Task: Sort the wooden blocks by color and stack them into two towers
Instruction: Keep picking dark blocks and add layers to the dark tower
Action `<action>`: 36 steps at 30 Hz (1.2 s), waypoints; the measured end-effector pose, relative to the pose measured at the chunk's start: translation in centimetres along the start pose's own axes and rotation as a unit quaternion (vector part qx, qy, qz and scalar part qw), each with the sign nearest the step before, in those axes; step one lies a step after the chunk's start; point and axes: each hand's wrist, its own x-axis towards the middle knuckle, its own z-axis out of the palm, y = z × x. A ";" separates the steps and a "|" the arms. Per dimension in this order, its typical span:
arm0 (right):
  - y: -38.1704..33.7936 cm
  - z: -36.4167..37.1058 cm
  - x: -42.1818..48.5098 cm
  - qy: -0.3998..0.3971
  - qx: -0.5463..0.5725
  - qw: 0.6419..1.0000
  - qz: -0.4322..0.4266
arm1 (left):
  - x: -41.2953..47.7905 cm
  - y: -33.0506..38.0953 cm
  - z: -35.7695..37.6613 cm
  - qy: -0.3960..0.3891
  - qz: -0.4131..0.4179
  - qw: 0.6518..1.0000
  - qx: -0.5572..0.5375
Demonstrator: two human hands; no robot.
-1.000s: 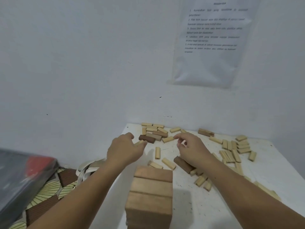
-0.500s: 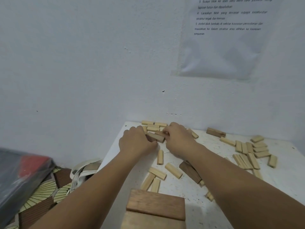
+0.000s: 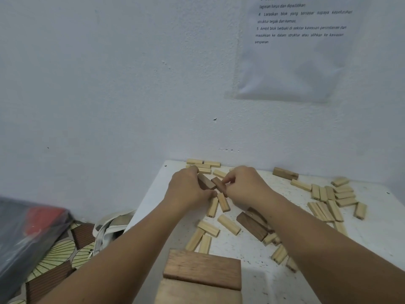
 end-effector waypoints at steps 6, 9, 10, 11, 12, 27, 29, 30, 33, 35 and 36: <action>1.9 -1.6 1.1 -0.140 -0.026 0.989 -0.028 | 1.1 0.2 -0.3 -0.032 0.025 0.999 0.000; 2.3 -1.6 2.1 -0.175 -0.064 0.981 -0.051 | 1.4 0.3 -0.3 -0.040 0.038 0.998 -0.007; 2.3 -1.7 2.3 -0.185 -0.082 0.977 -0.065 | 1.5 0.4 -0.3 -0.040 0.045 0.998 -0.006; 2.2 -1.7 2.5 -0.192 -0.093 0.974 -0.078 | 1.5 0.5 -0.3 -0.039 0.050 0.998 -0.006; 2.0 -1.7 2.6 -0.197 -0.096 0.972 -0.085 | 1.6 0.5 -0.2 -0.039 0.052 0.998 -0.007; 1.4 -3.1 0.5 -0.055 -0.119 0.987 -0.088 | 0.8 0.1 -2.5 -0.044 0.065 0.996 -0.042; 1.0 -4.4 -1.2 -0.011 -0.108 0.990 -0.093 | 0.2 0.8 -4.7 -0.042 0.079 0.995 -0.043; 0.6 -5.2 -2.3 0.001 -0.102 0.991 -0.091 | -0.3 1.3 -6.1 -0.042 0.085 0.994 -0.046; -0.9 -8.2 -6.2 0.010 -0.087 0.993 -0.082 | -2.4 3.9 -10.9 -0.027 0.105 0.992 -0.063; -2.1 -10.5 -9.3 0.009 -0.074 0.994 -0.079 | -4.5 6.4 -14.5 -0.015 0.136 0.988 -0.067; -2.5 -11.7 -11.0 0.010 -0.066 0.995 -0.080 | -5.9 8.0 -16.5 -0.013 0.153 0.986 -0.064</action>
